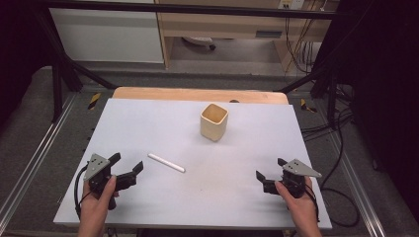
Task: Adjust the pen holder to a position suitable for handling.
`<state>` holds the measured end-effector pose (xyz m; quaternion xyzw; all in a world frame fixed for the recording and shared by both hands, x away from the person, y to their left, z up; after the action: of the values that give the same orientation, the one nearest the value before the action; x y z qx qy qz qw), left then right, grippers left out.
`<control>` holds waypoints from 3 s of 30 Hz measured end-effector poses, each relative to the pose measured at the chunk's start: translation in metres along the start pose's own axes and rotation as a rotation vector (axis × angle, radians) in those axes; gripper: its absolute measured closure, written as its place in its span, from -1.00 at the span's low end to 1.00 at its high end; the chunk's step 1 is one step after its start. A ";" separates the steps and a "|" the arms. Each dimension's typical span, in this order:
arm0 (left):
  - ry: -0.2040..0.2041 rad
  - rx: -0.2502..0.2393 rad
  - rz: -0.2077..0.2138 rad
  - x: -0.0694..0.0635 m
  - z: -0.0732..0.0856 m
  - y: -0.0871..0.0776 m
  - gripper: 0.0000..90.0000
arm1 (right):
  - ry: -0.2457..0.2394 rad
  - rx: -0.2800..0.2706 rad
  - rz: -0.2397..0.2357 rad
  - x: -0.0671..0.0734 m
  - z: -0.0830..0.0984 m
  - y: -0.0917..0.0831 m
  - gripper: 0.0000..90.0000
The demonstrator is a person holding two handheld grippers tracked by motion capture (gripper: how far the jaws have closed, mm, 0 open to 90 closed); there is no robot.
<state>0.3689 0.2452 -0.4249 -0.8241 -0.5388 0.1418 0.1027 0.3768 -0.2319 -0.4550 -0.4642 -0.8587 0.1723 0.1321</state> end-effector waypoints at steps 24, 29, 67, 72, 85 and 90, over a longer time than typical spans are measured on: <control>0.028 0.029 0.015 -0.003 0.001 -0.003 -0.86 | -0.149 0.093 -0.174 0.060 0.001 0.022 -0.83; 0.024 0.018 -0.004 -0.003 0.001 -0.002 -0.86 | -0.198 0.115 -0.167 0.073 -0.010 0.030 -0.79; 0.000 -0.002 0.009 -0.003 -0.004 0.003 -0.82 | -0.307 0.333 -0.354 0.168 -0.069 0.141 -0.85; 0.007 0.000 0.004 -0.003 -0.004 0.002 -0.82 | -0.302 0.356 -0.360 0.173 -0.063 0.157 -0.84; 0.006 0.010 -0.006 -0.001 -0.003 0.003 -0.82 | -0.292 0.403 -0.406 0.182 -0.046 0.173 -0.55; 0.006 0.009 -0.008 -0.001 -0.003 0.003 -0.82 | -0.297 0.392 -0.426 0.186 -0.041 0.177 -0.30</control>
<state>0.3722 0.2429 -0.4231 -0.8218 -0.5412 0.1413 0.1088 0.4265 0.0218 -0.4800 -0.2097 -0.8968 0.3689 0.1254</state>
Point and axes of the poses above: each handheld gripper's, and its own axes: y roughly forward along the jaws, z roughly out of its underside, x roughly to its left, the point moved 5 cm from there along y, roughly forward along the jaws, and after that the axes turned 3 degrees about -z, right-handed, at the moved point
